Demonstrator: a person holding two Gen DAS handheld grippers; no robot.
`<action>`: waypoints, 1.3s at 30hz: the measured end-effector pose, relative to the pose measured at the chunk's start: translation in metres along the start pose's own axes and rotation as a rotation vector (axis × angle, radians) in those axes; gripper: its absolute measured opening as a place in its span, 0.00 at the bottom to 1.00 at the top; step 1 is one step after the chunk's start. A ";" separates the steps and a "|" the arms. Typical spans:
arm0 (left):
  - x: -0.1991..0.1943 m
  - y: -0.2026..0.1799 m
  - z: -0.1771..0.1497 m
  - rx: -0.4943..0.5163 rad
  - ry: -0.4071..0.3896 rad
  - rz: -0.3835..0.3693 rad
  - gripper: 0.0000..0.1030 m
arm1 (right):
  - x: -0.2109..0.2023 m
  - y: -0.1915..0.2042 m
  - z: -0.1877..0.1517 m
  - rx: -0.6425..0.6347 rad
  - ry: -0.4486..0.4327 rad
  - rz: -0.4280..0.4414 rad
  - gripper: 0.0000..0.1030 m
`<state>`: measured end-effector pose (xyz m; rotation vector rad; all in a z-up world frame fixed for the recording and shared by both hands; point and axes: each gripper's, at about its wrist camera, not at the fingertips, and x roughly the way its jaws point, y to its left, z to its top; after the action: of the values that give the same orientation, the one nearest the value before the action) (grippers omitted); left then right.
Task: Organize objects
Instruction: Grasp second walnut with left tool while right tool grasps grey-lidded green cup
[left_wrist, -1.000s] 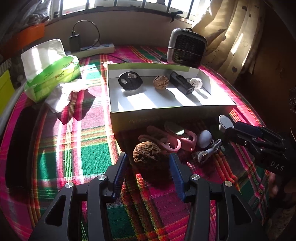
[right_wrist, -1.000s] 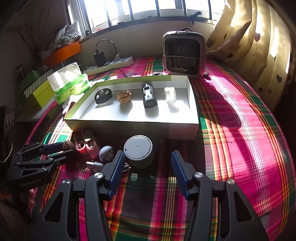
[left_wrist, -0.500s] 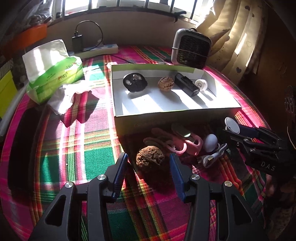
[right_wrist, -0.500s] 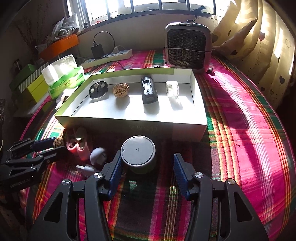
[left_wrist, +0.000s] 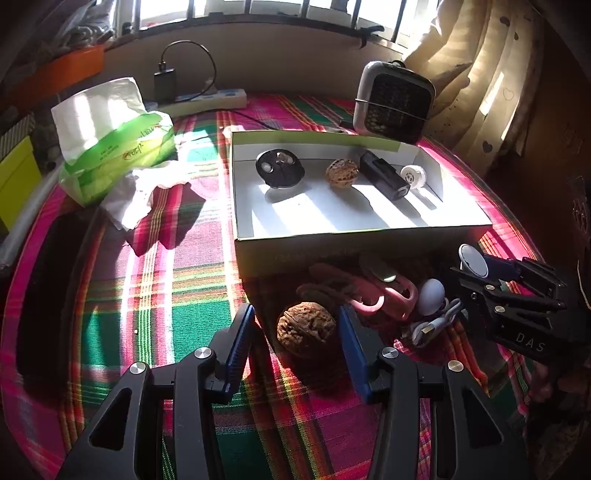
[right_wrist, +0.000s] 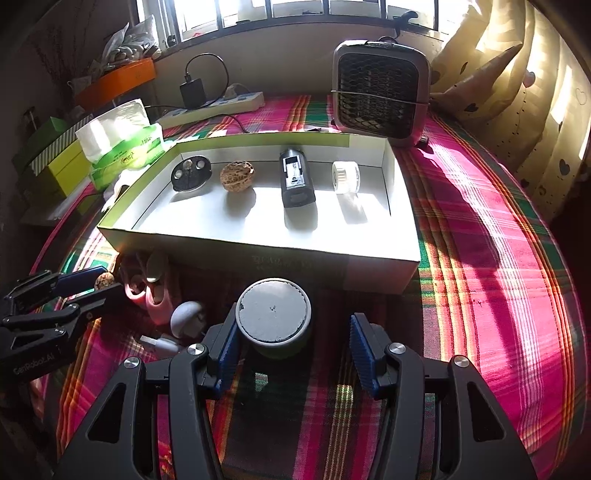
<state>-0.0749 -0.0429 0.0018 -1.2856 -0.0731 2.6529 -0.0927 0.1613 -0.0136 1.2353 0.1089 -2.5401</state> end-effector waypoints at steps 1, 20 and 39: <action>0.000 -0.001 -0.001 0.003 -0.003 0.003 0.43 | 0.001 0.001 0.001 -0.002 0.001 -0.001 0.52; -0.001 0.005 -0.002 -0.004 -0.012 0.029 0.28 | -0.001 0.000 -0.002 -0.003 -0.003 -0.008 0.34; -0.003 0.006 -0.003 -0.014 -0.011 0.021 0.28 | -0.001 0.002 -0.002 -0.002 -0.003 -0.010 0.34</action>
<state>-0.0716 -0.0493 0.0020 -1.2836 -0.0807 2.6824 -0.0902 0.1602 -0.0140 1.2332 0.1167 -2.5495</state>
